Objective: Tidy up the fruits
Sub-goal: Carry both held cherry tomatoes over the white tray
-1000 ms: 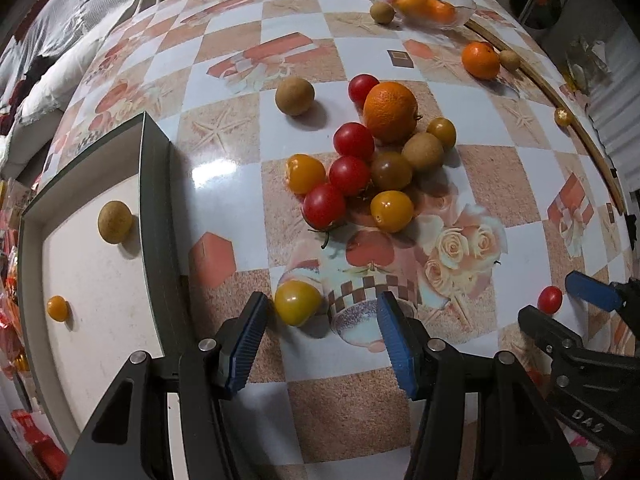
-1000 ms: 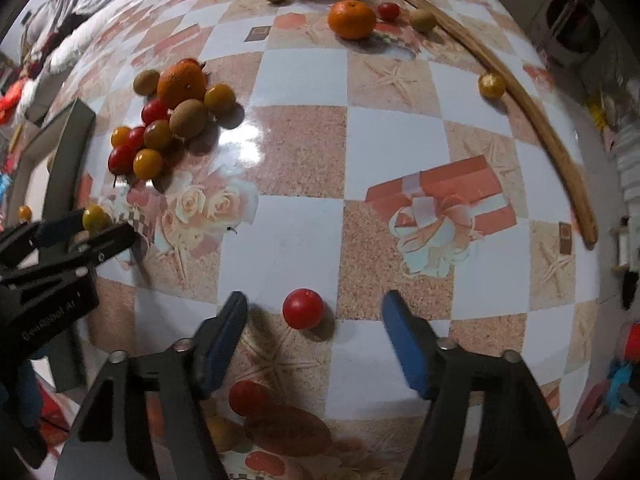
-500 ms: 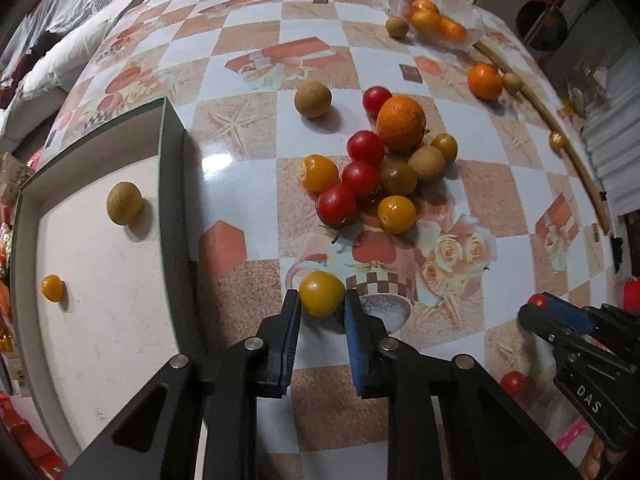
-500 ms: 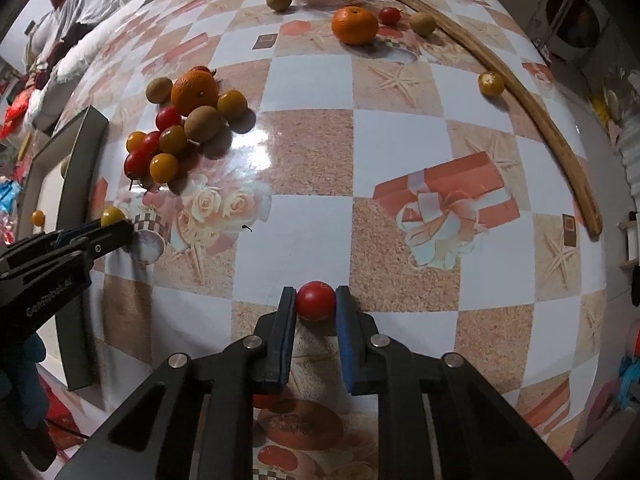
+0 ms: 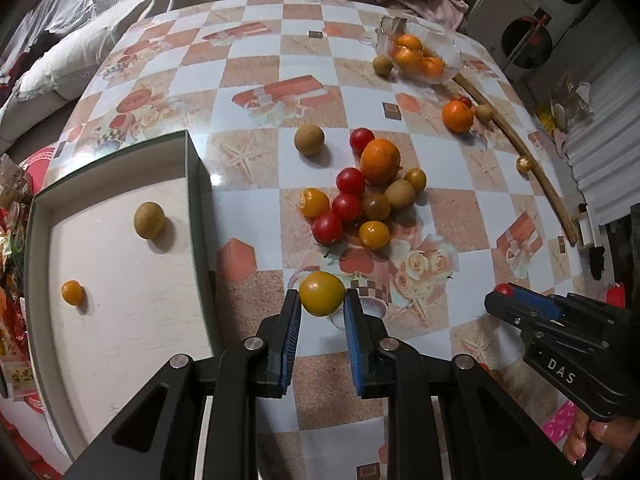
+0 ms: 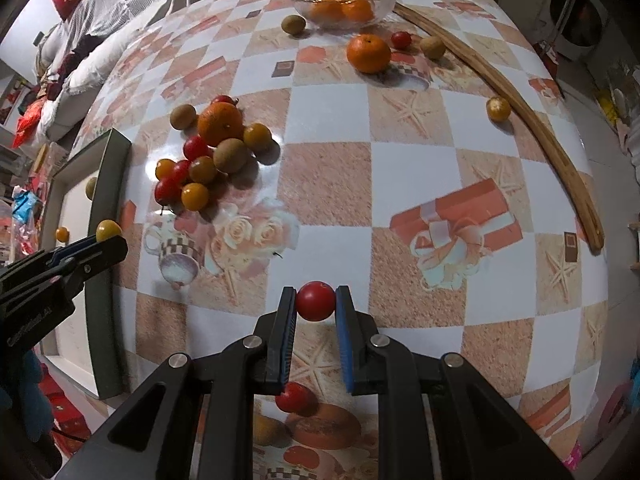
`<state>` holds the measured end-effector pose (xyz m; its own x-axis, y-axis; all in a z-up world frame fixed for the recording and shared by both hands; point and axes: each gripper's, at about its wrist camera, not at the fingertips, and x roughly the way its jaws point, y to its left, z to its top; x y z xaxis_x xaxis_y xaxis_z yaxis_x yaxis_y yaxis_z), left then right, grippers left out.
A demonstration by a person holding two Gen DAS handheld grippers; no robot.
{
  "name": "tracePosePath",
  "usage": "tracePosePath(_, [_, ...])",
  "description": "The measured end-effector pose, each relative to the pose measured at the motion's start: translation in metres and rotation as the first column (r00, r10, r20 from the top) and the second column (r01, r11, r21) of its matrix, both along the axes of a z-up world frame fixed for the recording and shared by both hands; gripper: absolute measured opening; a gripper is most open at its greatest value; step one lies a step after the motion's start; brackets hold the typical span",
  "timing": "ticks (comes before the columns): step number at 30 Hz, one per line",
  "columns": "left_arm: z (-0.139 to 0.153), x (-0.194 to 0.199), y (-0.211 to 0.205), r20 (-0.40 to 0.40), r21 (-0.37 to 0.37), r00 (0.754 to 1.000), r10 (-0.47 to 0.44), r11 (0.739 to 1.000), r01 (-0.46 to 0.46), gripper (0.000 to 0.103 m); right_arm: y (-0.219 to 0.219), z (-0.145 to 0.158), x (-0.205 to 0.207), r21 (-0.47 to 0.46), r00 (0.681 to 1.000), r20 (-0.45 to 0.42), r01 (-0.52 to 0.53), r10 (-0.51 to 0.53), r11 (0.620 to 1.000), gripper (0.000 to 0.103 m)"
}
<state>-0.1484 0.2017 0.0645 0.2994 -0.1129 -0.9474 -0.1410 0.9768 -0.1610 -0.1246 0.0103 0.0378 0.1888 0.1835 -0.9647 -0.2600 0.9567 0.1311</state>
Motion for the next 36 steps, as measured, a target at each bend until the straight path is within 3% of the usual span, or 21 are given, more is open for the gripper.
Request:
tracePosePath(18, [0.015, -0.029, 0.065, 0.034, 0.013, 0.988, 0.151, 0.988, -0.152, 0.023, 0.079, 0.012, 0.009, 0.030, 0.991, 0.016, -0.131, 0.131, 0.991, 0.021])
tracePosePath(36, [-0.006, -0.077, 0.156, 0.006, 0.069, 0.938, 0.346, 0.936, -0.345, 0.023, 0.207, 0.019, 0.005, 0.075, 0.937, 0.036, -0.349, 0.347, 0.934, 0.021])
